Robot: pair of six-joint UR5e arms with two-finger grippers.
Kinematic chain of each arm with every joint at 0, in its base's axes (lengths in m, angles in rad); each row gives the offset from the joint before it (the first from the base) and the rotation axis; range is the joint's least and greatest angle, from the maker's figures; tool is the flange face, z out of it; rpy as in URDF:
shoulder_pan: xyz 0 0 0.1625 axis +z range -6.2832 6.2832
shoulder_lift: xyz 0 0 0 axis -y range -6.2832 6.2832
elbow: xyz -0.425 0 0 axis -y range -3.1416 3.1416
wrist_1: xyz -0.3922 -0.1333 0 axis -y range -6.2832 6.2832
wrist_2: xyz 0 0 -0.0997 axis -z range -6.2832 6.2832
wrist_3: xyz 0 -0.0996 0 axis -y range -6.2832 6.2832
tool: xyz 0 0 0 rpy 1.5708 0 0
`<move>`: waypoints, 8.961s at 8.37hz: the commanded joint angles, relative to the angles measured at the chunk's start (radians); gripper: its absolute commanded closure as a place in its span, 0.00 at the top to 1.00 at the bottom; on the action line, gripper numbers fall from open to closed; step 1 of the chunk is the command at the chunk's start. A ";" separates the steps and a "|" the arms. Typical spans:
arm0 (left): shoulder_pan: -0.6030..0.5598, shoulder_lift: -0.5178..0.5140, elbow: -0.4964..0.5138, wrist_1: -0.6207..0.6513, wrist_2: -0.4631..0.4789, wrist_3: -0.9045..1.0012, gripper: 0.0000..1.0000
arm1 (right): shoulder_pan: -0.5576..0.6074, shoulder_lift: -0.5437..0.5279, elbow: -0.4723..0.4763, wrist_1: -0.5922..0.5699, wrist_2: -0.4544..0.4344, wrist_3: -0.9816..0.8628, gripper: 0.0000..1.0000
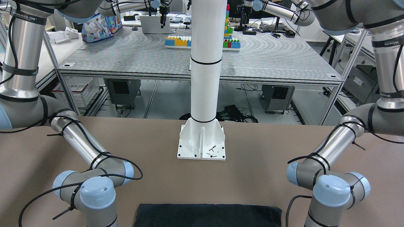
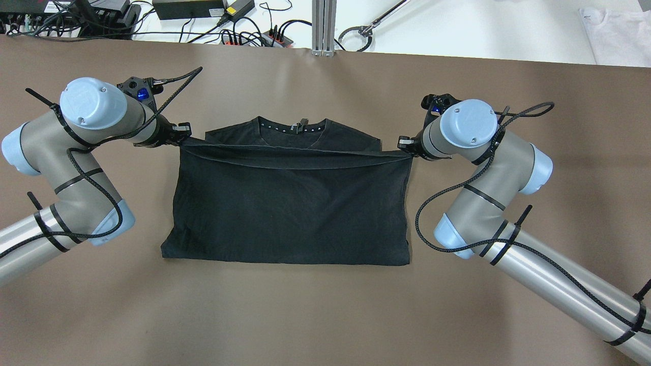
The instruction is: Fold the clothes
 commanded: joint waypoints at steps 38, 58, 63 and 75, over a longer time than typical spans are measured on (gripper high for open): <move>-0.116 -0.537 0.903 -0.317 -0.006 0.377 0.00 | -0.026 0.010 0.016 0.022 0.004 -0.130 0.94; -0.191 -0.322 0.626 -0.325 -0.095 0.634 1.00 | -0.176 0.013 -0.021 0.116 -0.129 0.412 0.64; -0.191 -0.321 0.626 -0.325 -0.091 0.634 1.00 | -0.174 0.014 -0.011 0.145 -0.145 0.446 0.00; -0.184 -0.310 0.614 -0.327 -0.095 0.616 1.00 | -0.466 -0.222 0.346 0.109 -0.353 0.585 0.00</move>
